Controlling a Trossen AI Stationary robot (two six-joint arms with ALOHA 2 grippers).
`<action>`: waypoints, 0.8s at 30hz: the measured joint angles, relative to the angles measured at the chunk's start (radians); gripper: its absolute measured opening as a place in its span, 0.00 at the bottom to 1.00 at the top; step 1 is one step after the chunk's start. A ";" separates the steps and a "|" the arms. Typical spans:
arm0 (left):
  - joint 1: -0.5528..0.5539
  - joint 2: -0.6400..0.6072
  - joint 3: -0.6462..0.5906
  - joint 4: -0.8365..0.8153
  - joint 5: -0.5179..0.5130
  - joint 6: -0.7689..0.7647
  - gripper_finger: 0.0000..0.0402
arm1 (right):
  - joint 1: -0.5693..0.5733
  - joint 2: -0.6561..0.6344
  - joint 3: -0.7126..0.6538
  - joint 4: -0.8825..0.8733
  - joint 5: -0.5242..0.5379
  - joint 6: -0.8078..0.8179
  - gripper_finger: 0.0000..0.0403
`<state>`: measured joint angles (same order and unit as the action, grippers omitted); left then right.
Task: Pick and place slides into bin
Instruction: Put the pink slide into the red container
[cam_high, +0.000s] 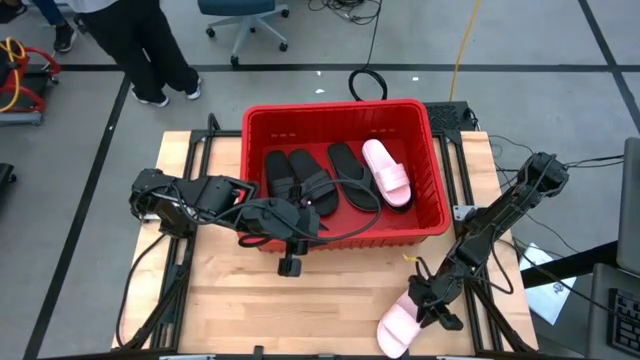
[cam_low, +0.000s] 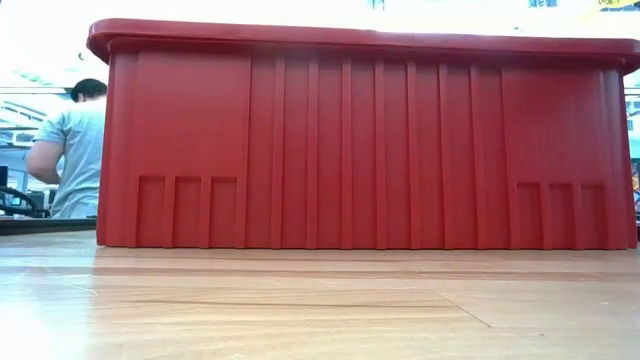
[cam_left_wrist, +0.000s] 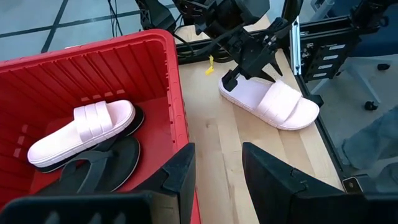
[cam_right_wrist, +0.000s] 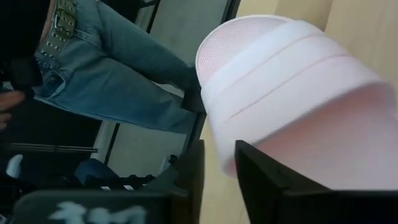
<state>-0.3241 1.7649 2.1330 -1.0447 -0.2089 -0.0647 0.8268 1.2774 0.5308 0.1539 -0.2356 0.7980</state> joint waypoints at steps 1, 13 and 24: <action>0.000 0.000 0.000 0.000 0.000 0.000 0.32 | 0.000 0.000 0.000 -0.001 0.001 0.013 0.23; 0.000 0.000 0.000 -0.001 0.001 0.003 0.32 | 0.000 0.000 0.000 -0.006 0.002 0.153 0.39; 0.000 0.000 0.000 -0.002 0.031 0.008 0.32 | 0.000 0.000 0.000 -0.012 0.001 0.324 0.38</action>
<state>-0.3241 1.7649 2.1330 -1.0462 -0.1779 -0.0570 0.8265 1.2774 0.5308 0.1421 -0.2344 1.1217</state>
